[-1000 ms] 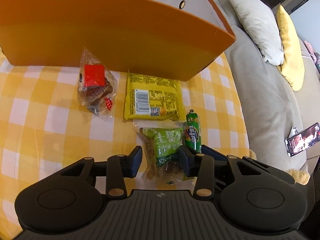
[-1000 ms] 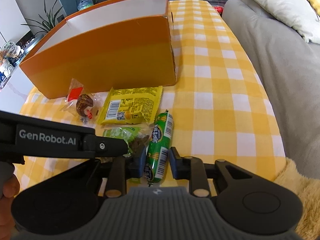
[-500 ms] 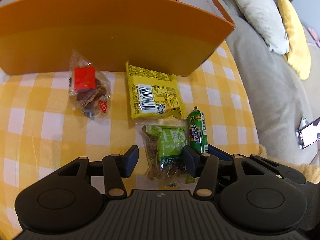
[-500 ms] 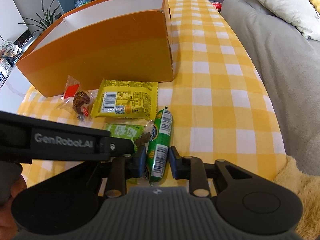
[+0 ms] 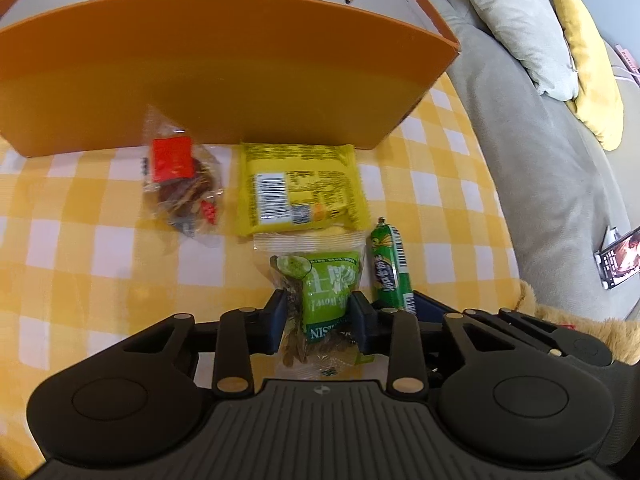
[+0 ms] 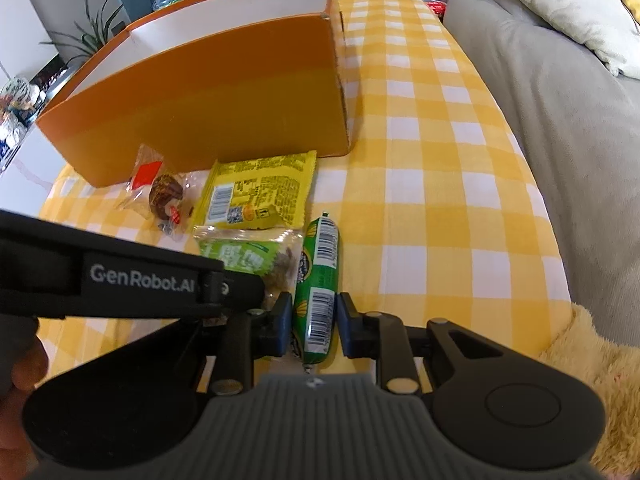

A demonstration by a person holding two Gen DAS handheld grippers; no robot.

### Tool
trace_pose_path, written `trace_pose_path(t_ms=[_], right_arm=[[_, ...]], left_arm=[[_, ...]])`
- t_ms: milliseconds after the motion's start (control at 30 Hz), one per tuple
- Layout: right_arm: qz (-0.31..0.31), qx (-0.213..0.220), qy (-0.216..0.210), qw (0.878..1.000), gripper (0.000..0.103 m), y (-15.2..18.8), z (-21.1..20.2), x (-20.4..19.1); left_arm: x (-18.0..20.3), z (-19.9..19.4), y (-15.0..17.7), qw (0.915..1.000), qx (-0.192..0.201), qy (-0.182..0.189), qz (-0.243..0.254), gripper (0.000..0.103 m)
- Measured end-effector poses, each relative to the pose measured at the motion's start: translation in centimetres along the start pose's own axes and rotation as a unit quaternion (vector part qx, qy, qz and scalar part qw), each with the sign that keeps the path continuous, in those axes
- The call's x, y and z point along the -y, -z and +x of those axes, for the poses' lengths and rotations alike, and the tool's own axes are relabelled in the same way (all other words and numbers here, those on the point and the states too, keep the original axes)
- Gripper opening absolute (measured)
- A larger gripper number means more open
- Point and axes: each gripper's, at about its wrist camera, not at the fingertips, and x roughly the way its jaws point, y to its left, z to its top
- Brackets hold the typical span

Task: Organize snacks
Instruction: 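Grasp the green raisin bag with the left tool while the right tool grasps the green sausage stick, then lift both snacks and carry them over the orange box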

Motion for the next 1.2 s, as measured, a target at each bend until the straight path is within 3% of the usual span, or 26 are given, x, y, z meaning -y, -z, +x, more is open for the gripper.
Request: trace_pose_path(t_ms=[400,700,967,1200], right_arm=[[-0.005,-0.031,-0.015,0.999,0.02,0.6,-0.5,-0.6],[0.069,-0.052,-0.051,0.995,0.02,1.1,-1.5,0.3],[0.093,-0.02,-0.068,0.993,0.02,1.1,-4.8,-0.7],[0.094,0.021,-0.071,0.993,0.02,-0.4,-8.6,-1.7]], left_arm=[[-2.5,-2.4,1.4,0.9997,0.017,-0.008,-0.012,0.037],[-3.8,-4.9,1.8,0.9987,0.044,0.003,-0.027,0.037],[-4.4,-8.9,0.9,0.995,0.089,0.031,-0.033,0.037],[-4.2,-12.7,-0.8,0.9904,0.133,0.035,-0.015,0.037]])
